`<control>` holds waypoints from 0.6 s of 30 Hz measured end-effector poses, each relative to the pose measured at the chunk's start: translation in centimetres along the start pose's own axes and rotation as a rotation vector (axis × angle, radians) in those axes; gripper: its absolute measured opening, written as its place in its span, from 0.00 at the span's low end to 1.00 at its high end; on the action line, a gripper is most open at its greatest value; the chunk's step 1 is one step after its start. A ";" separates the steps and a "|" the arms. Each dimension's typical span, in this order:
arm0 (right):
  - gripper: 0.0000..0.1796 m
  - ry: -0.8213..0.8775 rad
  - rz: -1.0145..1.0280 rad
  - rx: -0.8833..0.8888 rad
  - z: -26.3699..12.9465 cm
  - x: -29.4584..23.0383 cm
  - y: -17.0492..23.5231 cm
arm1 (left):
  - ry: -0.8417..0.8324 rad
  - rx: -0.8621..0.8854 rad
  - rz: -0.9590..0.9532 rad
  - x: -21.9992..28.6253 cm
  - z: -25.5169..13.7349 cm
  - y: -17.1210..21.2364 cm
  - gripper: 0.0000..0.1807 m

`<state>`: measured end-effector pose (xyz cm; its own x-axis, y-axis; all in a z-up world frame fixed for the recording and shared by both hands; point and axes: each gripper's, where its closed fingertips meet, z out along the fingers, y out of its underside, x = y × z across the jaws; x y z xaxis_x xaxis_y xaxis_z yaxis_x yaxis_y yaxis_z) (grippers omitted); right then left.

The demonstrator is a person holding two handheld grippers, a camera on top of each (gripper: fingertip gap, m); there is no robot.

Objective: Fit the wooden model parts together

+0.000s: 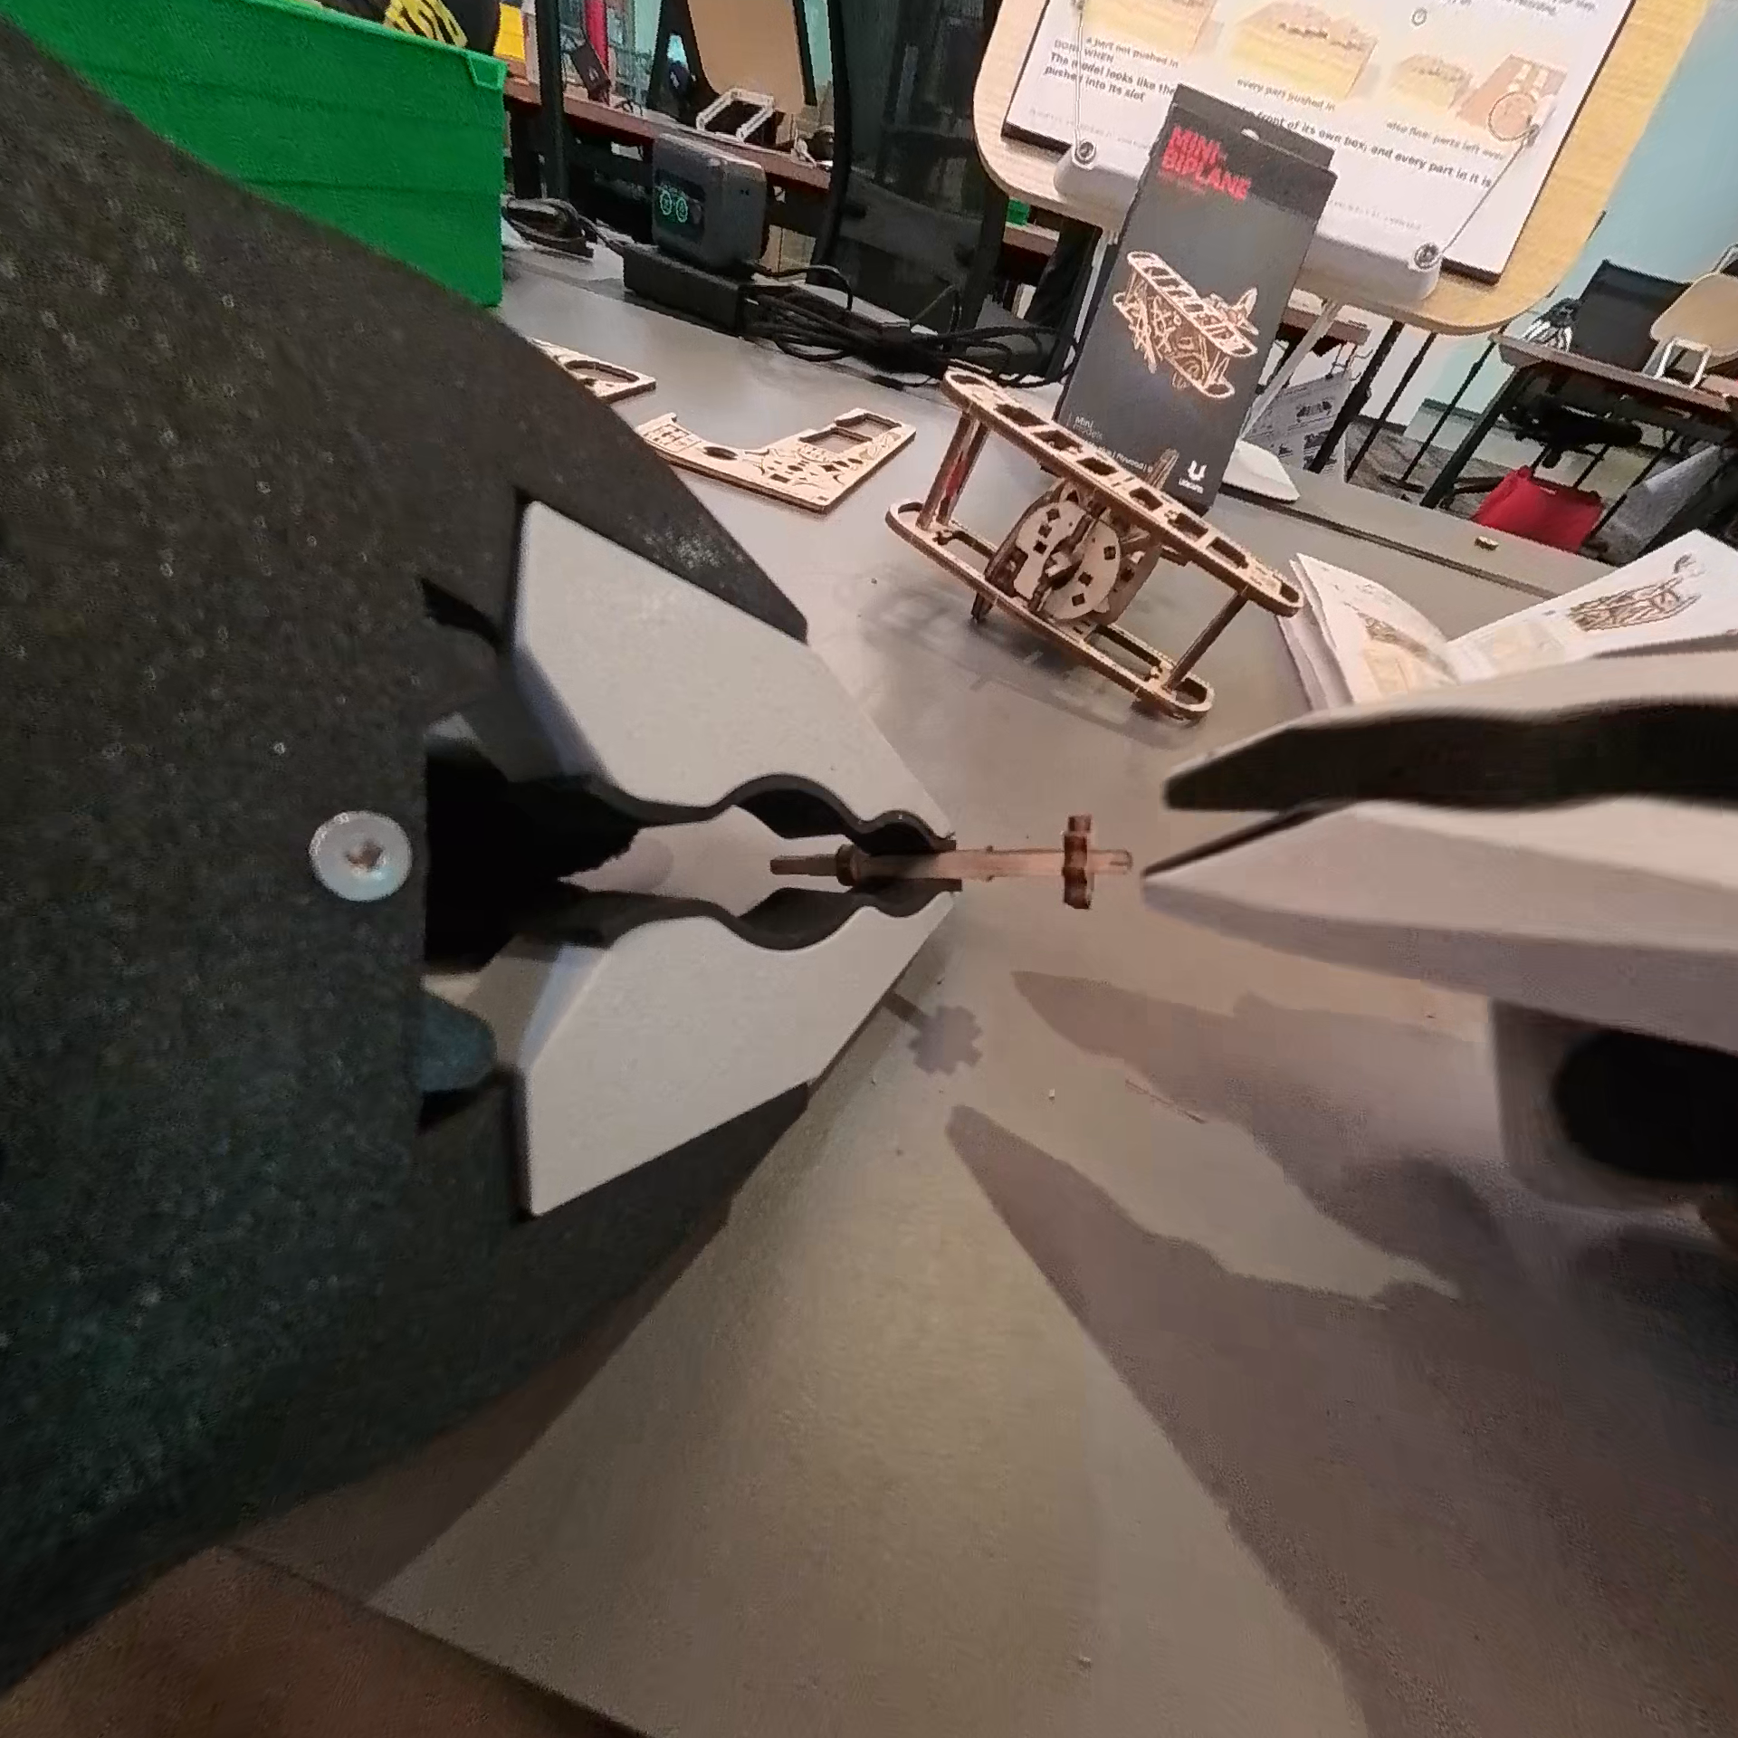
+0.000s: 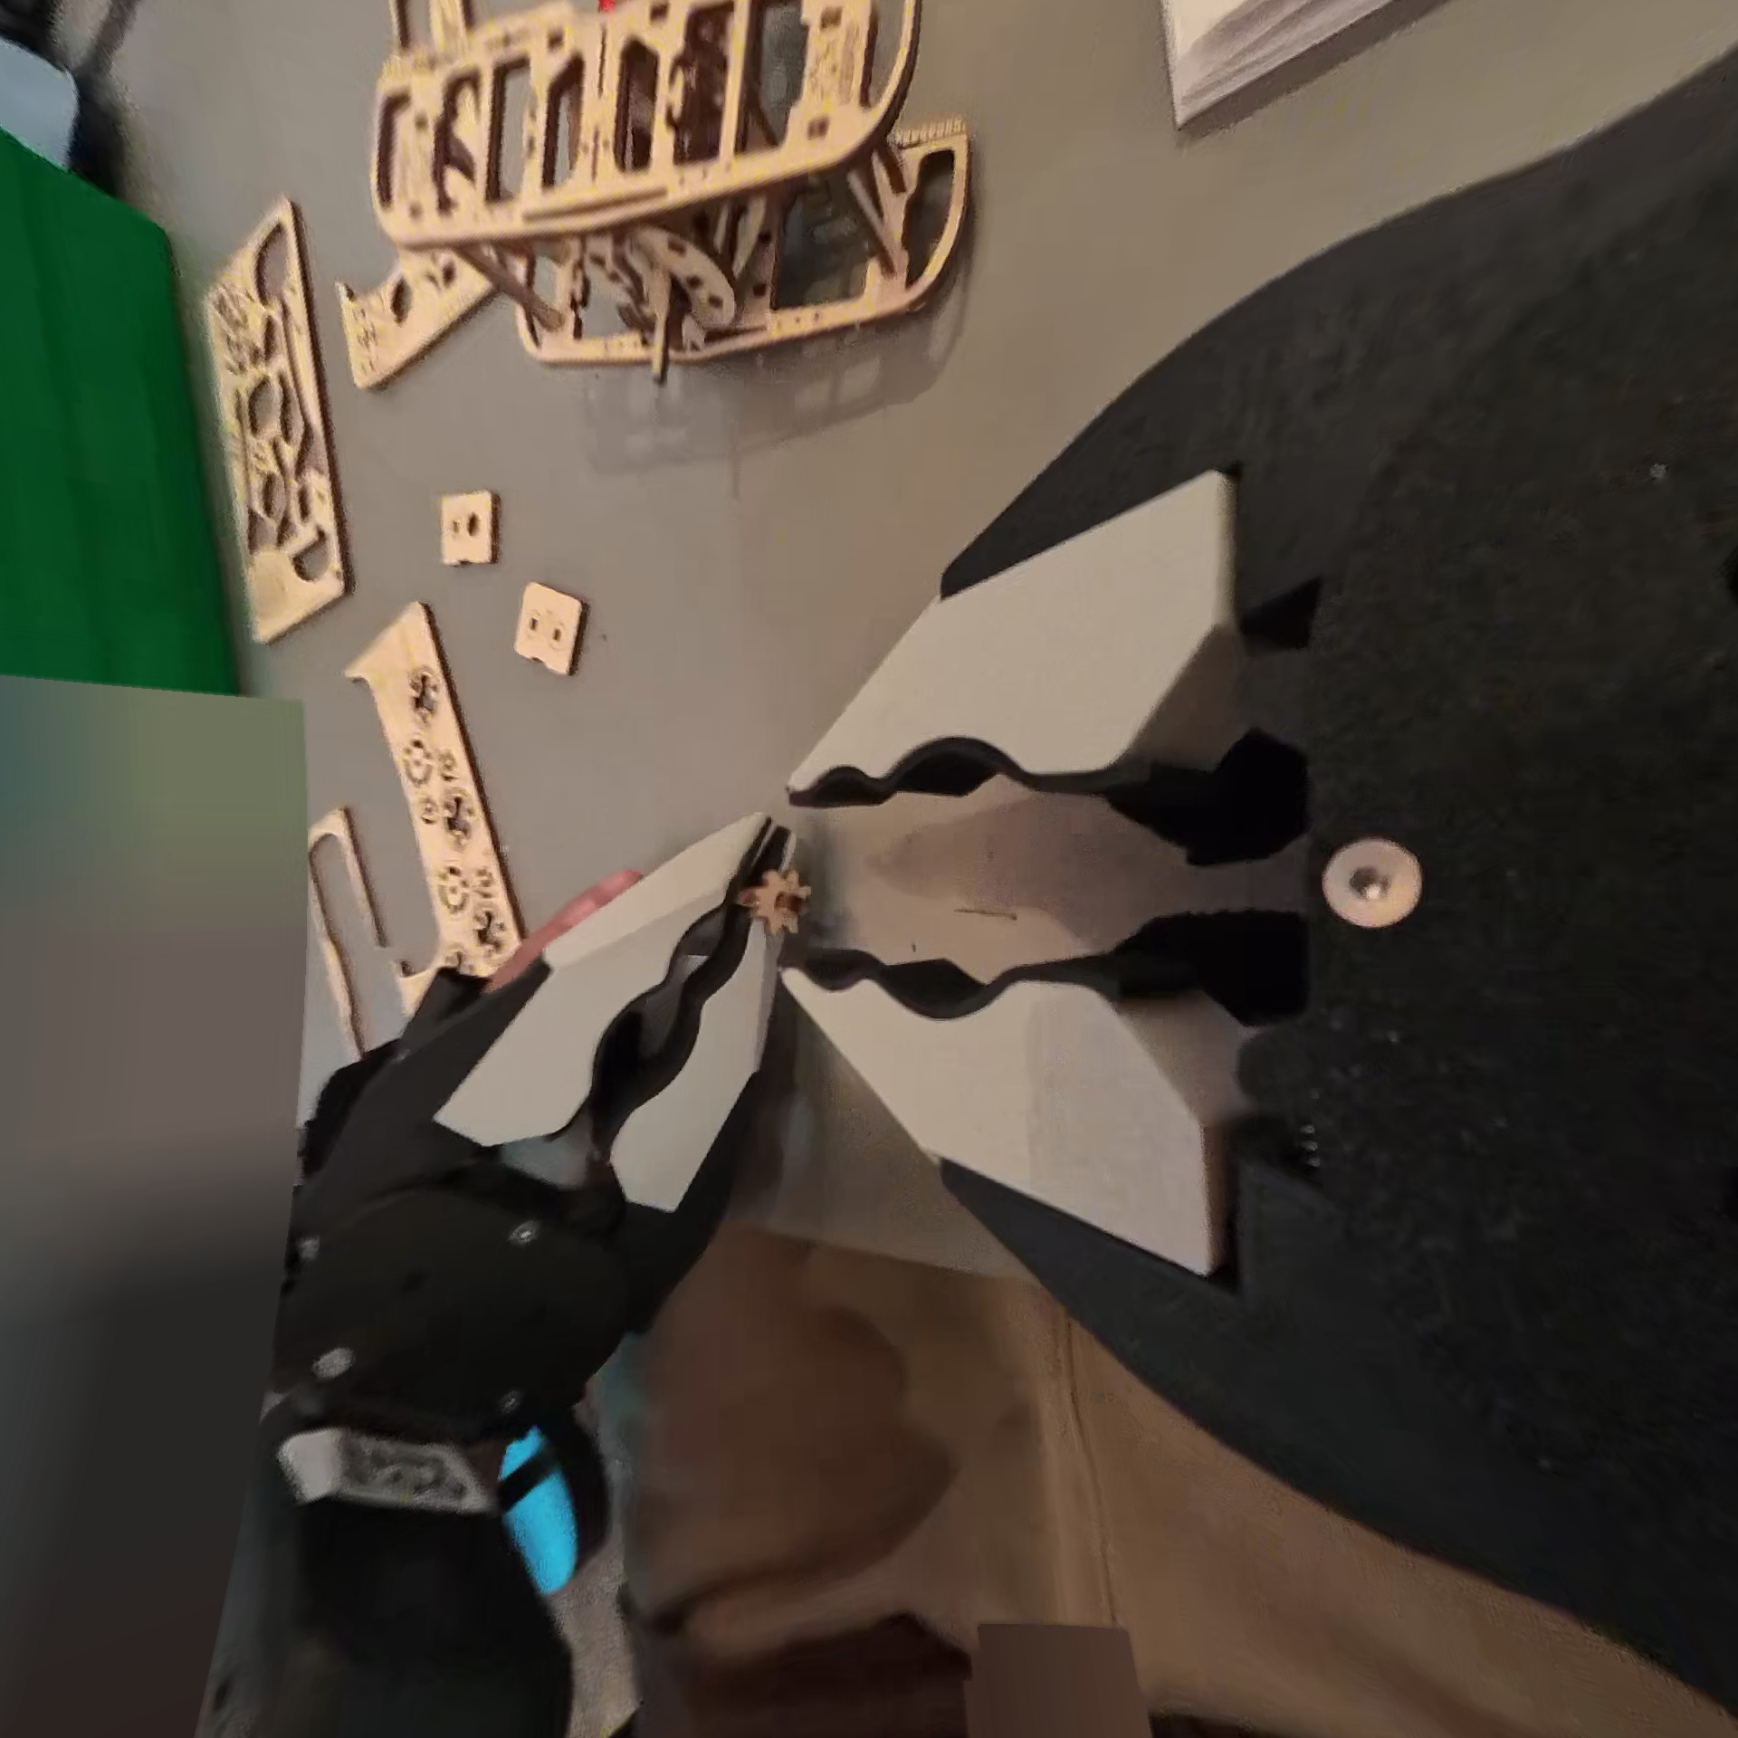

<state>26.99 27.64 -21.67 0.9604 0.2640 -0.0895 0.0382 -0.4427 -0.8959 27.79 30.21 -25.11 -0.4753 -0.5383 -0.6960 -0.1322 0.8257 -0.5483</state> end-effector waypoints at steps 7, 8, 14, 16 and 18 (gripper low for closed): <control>0.07 0.025 -0.071 -0.047 1.4 -0.6 0.1 | 0.000 0.000 0.000 0.0 0.0 0.0 0.01; 0.07 0.042 -0.083 -0.057 1.6 -0.5 0.2 | 0.000 0.000 0.001 0.0 0.0 0.0 0.01; 0.07 0.062 -0.016 -0.094 2.1 0.0 0.6 | 0.004 -0.025 -0.010 0.0 0.1 0.3 0.01; 0.07 0.049 0.010 -0.098 2.2 0.0 0.7 | 0.004 -0.033 -0.013 -0.1 0.2 0.5 0.01; 0.06 0.040 0.033 -0.098 2.3 0.1 0.6 | 0.000 -0.044 -0.017 -0.2 0.2 0.6 0.01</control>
<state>26.44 29.39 -23.22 0.9717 0.2146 -0.0992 0.0313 -0.5327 -0.8457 27.95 30.72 -25.41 -0.4724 -0.5522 -0.6870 -0.1780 0.8231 -0.5393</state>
